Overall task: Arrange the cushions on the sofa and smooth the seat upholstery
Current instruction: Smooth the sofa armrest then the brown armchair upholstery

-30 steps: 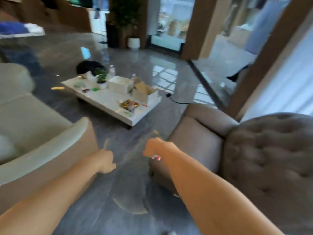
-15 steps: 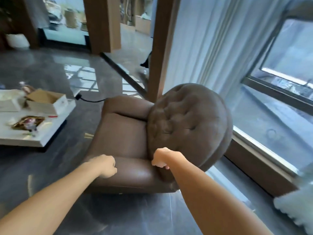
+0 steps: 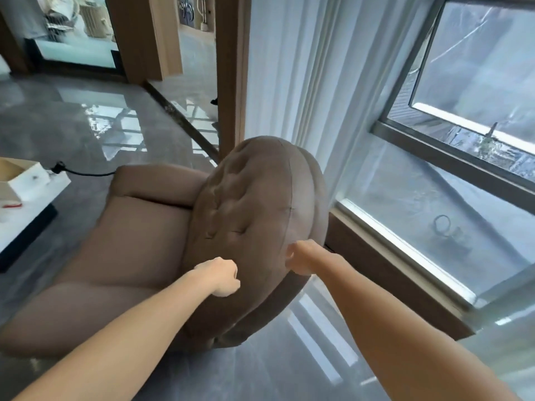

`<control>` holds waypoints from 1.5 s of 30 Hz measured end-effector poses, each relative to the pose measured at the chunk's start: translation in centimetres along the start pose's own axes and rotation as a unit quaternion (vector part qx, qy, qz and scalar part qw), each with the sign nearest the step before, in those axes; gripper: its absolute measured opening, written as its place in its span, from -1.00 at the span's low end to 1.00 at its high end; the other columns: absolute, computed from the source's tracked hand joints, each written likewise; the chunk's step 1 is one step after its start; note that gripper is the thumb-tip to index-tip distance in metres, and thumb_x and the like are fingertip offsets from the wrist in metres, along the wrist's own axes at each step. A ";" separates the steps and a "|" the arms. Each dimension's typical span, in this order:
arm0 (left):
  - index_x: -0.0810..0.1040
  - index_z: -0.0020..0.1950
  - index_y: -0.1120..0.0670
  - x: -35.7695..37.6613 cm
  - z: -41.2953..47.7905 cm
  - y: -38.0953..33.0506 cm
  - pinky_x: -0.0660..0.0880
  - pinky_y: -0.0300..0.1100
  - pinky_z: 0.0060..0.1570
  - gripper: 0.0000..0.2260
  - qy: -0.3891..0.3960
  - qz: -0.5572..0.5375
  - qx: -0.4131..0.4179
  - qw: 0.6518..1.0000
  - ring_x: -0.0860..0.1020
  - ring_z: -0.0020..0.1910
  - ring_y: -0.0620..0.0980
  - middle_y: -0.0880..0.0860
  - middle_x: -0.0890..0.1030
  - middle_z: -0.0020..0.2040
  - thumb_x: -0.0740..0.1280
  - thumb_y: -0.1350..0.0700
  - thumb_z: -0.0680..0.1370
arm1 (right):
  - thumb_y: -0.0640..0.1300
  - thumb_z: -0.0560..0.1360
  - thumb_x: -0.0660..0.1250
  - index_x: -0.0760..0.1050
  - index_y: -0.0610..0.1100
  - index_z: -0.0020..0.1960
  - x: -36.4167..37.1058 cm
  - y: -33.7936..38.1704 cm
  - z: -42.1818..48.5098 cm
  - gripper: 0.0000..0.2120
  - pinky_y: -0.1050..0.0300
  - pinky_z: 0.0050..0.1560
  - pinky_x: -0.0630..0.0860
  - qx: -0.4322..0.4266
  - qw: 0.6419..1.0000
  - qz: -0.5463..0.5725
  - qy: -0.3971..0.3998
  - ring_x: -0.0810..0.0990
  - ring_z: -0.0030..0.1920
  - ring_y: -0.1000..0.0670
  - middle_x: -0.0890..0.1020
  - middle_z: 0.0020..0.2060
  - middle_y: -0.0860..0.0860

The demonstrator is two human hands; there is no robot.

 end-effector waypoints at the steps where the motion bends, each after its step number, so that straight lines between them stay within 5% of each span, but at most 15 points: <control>1: 0.56 0.13 0.01 -0.5 1.2 -1.5 0.49 -0.03 0.03 -0.71 -0.008 -0.004 0.003 1.000 0.56 0.09 0.14 0.07 0.59 0.17 0.20 -0.08 0.53 | -0.09 0.50 0.20 0.53 -0.13 0.26 -0.9 -1.6 0.6 -0.63 -0.07 0.12 0.60 -0.002 1.000 -0.003 -0.001 0.58 0.07 -0.18 0.58 0.13 -0.16; 6: 0.50 0.13 0.02 -3.9 8.2 -7.0 0.44 -0.03 -0.08 -0.69 -0.104 -0.016 -0.025 0.994 0.55 0.06 0.15 0.08 0.58 0.14 0.17 -0.14 0.54 | -0.15 0.52 0.23 0.36 0.02 0.46 -5.6 -6.7 6.1 -0.50 -0.09 0.13 0.60 -0.031 0.999 -0.024 -0.036 0.58 0.16 -0.18 0.53 0.26 -0.13; 10: 0.34 0.34 0.09 -6.7 15.4 -10.2 0.45 0.08 0.04 -0.52 -0.197 -0.107 -0.070 0.972 0.46 0.22 0.22 0.15 0.44 0.28 0.19 -0.19 0.55 | -0.16 0.52 0.24 0.24 0.12 0.51 -8.9 -9.1 11.4 -0.41 -0.03 -0.01 0.53 -0.095 0.990 -0.063 -0.085 0.53 0.25 -0.18 0.52 0.24 -0.10; 14: 0.21 0.42 0.13 -9.3 22.9 -13.6 0.40 0.19 0.15 -0.33 -0.281 -0.155 -0.101 0.942 0.29 0.33 0.28 0.20 0.30 0.40 0.21 -0.29 0.50 | -0.13 0.56 0.24 0.16 0.14 0.54 -12.0 -11.4 16.7 -0.40 -0.11 0.12 0.49 -0.147 0.976 -0.113 -0.118 0.48 0.27 -0.20 0.49 0.26 -0.10; 21: -0.05 0.55 0.10 -11.6 32.1 -17.5 0.15 0.42 0.29 0.05 -0.257 -0.173 -0.176 0.934 0.08 0.44 0.36 0.18 0.05 0.55 0.12 -0.54 0.29 | -0.11 0.55 0.35 -0.07 0.21 0.58 -17.4 -15.1 25.7 -0.20 -0.15 0.29 0.44 -0.215 0.941 -0.225 -0.133 0.37 0.38 -0.21 0.34 0.43 -0.12; 26: -0.34 0.52 -0.02 -9.4 34.8 -16.2 -0.09 0.43 0.35 0.17 -0.269 -0.116 -0.214 0.932 -0.13 0.51 0.35 0.14 -0.14 0.59 0.07 -0.61 0.15 | -0.02 0.38 0.56 -0.21 0.24 0.57 -20.9 -14.3 33.4 0.10 -0.27 0.43 0.31 -0.287 0.898 -0.322 -0.092 0.02 0.56 -0.28 0.01 0.60 -0.10; 34: -0.21 0.53 -0.14 -9.3 33.2 -16.7 -0.01 0.32 0.41 0.22 -0.271 -0.173 -0.327 0.889 -0.04 0.51 0.20 -0.03 -0.07 0.58 0.25 -0.59 0.04 | 0.28 0.13 0.61 -0.19 0.20 0.58 -22.6 -11.0 39.8 0.30 -0.37 0.51 0.05 -0.470 0.794 -0.384 -0.027 -0.12 0.59 -0.23 -0.06 0.62 -0.05; 39: -0.09 0.52 -0.19 -9.2 30.8 -15.3 0.19 0.28 0.34 0.19 -0.242 -0.202 -0.381 0.869 0.08 0.45 0.13 -0.10 0.04 0.56 0.31 -0.57 0.02 | 0.46 0.12 0.49 -0.14 0.23 0.57 -21.3 -10.9 40.3 0.23 -0.40 0.50 -0.01 -0.495 0.799 -0.342 -0.031 -0.10 0.58 -0.25 0.00 0.61 -0.05; 45: -0.03 0.51 -0.18 -7.5 27.9 -14.2 0.28 0.24 0.25 0.18 -0.241 -0.224 -0.392 0.859 0.13 0.41 0.11 -0.14 0.09 0.53 0.33 -0.56 0.00 | 0.53 0.01 0.44 -0.09 0.24 0.54 -19.6 -10.4 38.6 0.25 -0.33 0.40 0.21 -0.492 0.803 -0.331 -0.061 0.08 0.50 -0.21 0.15 0.53 -0.06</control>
Point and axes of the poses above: each hand's wrist, its own z-axis towards the middle knuckle, its own x-axis out of the palm, y = z × x, the point moved 1 cm from there along z, towards the middle knuckle
